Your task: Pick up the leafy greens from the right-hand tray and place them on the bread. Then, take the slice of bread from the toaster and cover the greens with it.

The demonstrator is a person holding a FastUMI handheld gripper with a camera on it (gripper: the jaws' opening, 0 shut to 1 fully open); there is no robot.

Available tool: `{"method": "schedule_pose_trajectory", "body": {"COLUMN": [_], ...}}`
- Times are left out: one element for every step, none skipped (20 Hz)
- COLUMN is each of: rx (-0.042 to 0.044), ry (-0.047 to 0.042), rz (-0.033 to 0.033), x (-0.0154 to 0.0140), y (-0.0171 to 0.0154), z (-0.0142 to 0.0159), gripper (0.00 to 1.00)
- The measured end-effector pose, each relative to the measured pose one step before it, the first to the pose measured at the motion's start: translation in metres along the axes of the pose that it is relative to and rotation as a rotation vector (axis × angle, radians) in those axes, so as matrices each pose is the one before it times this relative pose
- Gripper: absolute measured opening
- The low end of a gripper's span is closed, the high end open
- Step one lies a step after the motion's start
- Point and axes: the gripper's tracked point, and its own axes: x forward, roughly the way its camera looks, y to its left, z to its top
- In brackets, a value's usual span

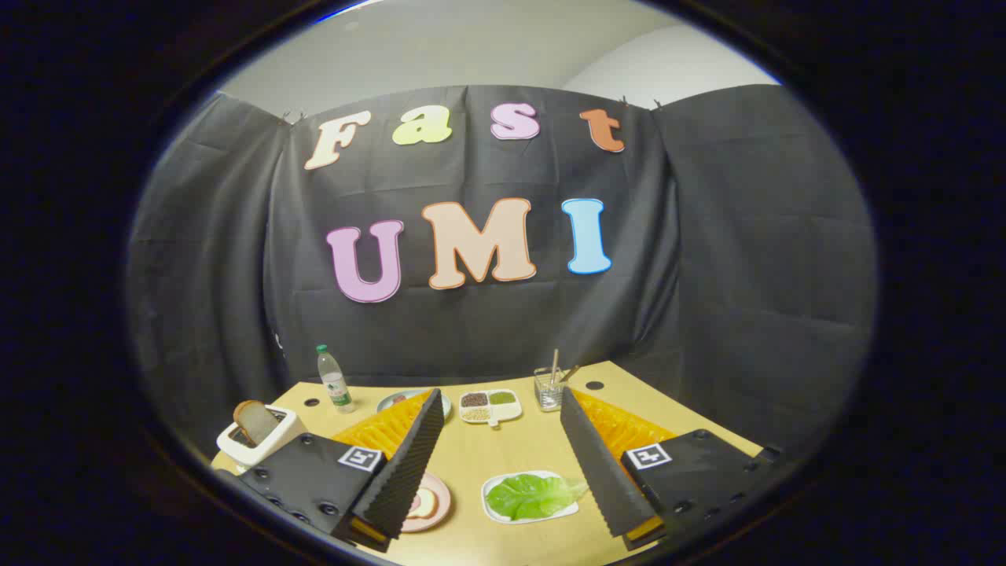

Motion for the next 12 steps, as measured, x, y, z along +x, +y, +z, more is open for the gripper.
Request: {"method": "schedule_pose_trajectory", "body": {"rx": [0.00106,0.00283,0.00347,0.00255,-0.00159,-0.00519,-0.00801,-0.00575,-0.00485,-0.00206,-0.00028,0.00096], "ry": [-0.00057,-0.00315,-0.00263,-0.00073,0.00196,0.00297,0.00235,0.00271,0.00595,0.00563,0.00375,0.00372], "rz": [-0.00028,-0.00268,-0.00377,-0.00668,-0.00879,-0.01012,-0.00679,-0.00195,0.00096,0.00436,0.00458,0.00533], "x": [0.00099,0.00115,0.00176,0.00201,0.00152,0.00257,0.00117,0.00268,0.00227,0.00331,0.00301,0.00415], "y": [-0.00468,-0.00492,-0.00500,-0.00588,-0.00644,-0.00546,-0.00541,-0.00177,-0.00133,0.00050,0.00029,-0.00012], "z": [0.00092,0.00139,0.00229,-0.00004,-0.00038,-0.00082,-0.00022,-0.00112,-0.00135,-0.00122,-0.00008,-0.00144], "gripper": [0.96,0.96,0.96,0.96,0.96,0.96,0.96,0.96,0.96,0.96,0.96,0.96]}}
